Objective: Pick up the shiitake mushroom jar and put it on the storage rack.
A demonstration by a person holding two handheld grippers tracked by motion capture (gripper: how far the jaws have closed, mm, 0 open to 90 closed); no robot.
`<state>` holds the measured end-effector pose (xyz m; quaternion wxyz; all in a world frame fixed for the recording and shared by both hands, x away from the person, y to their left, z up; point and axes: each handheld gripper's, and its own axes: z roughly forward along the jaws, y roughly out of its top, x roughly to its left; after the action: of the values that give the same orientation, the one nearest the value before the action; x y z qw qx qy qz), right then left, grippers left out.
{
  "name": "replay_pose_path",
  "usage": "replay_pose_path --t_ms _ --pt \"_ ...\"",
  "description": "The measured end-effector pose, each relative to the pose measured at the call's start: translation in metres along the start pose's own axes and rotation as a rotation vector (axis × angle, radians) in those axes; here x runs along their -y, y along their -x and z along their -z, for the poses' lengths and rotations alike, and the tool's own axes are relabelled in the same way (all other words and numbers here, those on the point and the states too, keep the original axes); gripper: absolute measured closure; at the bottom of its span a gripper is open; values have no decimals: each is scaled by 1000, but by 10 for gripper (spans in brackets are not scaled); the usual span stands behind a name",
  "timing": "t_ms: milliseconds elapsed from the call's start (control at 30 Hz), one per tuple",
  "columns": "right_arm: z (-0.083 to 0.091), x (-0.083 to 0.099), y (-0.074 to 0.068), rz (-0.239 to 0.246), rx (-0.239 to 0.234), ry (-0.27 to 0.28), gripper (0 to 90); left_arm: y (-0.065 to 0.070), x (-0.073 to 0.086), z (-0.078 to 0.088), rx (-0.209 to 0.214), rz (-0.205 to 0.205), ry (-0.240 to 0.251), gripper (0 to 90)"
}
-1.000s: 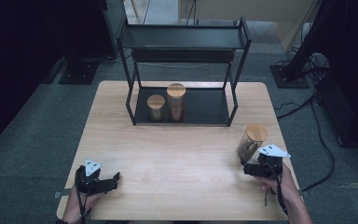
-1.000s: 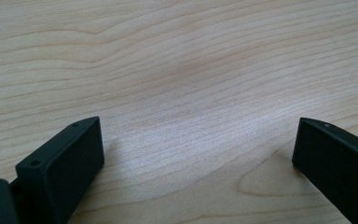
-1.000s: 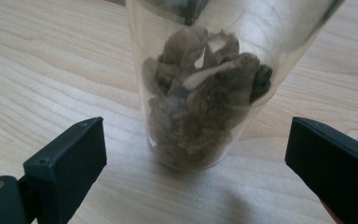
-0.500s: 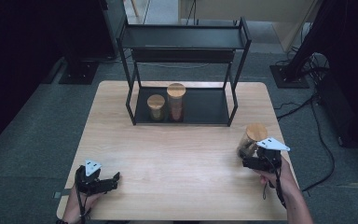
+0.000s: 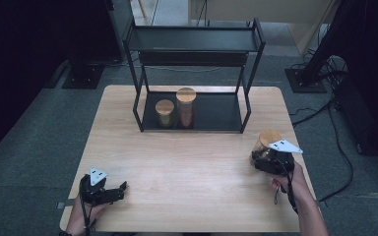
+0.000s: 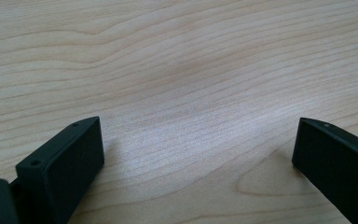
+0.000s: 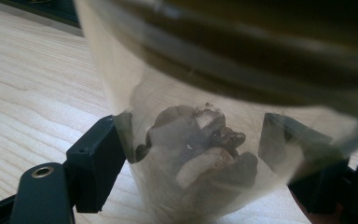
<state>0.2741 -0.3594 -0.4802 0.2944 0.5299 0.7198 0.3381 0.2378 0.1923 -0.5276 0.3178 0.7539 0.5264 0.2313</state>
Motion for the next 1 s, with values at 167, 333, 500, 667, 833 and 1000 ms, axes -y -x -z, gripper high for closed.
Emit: replay_pose_path --t_ms 167,333,500,667,833,1000 --pt "-3 -4 -2 4 2 -8 224 0 0 0 0 0 0 23" --pt "-5 -6 -5 6 -10 -9 229 0 0 0 1 1 1 22" --pt "-6 -7 -8 4 -23 -8 233 0 0 0 1 0 0 23" --pt "-9 -10 -12 -3 -37 -7 241 0 0 0 1 0 0 23" --pt "-11 -14 -18 -2 -47 -7 246 0 0 0 1 0 0 23" --pt "-15 -19 -25 5 -50 -7 248 0 0 0 2 -2 1 23"
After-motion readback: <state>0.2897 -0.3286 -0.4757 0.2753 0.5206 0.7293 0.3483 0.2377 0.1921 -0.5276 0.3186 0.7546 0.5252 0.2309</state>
